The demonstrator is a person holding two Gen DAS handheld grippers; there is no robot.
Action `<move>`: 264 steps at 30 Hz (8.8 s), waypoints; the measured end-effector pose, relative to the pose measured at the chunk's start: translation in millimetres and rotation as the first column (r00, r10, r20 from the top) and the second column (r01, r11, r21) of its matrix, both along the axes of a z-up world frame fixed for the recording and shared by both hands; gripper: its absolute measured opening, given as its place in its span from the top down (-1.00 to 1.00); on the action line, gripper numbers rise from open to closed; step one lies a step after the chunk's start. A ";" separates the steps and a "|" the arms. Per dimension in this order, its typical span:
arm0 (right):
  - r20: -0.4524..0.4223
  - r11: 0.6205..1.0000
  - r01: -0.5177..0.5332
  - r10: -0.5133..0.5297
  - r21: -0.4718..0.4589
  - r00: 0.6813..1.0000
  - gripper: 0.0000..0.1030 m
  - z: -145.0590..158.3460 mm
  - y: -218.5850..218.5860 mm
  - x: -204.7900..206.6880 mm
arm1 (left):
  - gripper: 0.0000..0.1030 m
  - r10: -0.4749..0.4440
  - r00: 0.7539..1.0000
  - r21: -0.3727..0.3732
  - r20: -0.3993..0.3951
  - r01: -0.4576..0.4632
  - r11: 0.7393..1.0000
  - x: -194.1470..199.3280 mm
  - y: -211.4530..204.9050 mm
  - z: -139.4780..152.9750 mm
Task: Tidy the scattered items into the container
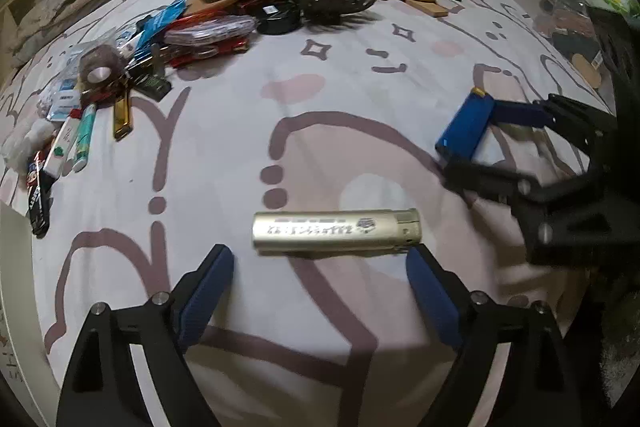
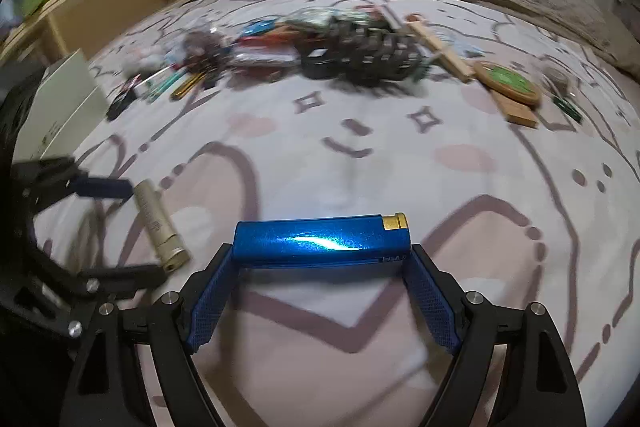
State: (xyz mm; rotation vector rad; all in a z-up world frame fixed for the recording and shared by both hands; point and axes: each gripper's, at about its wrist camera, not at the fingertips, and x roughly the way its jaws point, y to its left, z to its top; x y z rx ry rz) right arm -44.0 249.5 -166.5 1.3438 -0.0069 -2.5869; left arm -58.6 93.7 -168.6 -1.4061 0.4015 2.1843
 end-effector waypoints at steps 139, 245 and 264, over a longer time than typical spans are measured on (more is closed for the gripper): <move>-0.523 0.997 0.023 -0.055 -0.067 0.850 -0.63 194.6 -38.5 90.2 | -0.61 0.420 0.708 0.371 -0.568 -0.236 0.898 93.0 -116.1 227.2; -0.123 0.708 -0.704 0.695 -0.059 0.709 -0.63 118.0 -390.7 70.3 | -0.81 0.834 0.423 0.339 -0.353 -0.773 0.536 93.0 -434.3 116.6; 0.055 0.666 -0.745 0.746 -0.043 0.664 -0.63 115.4 -400.7 70.1 | -0.81 0.835 0.423 0.333 -0.352 -0.777 0.534 92.5 -433.4 115.1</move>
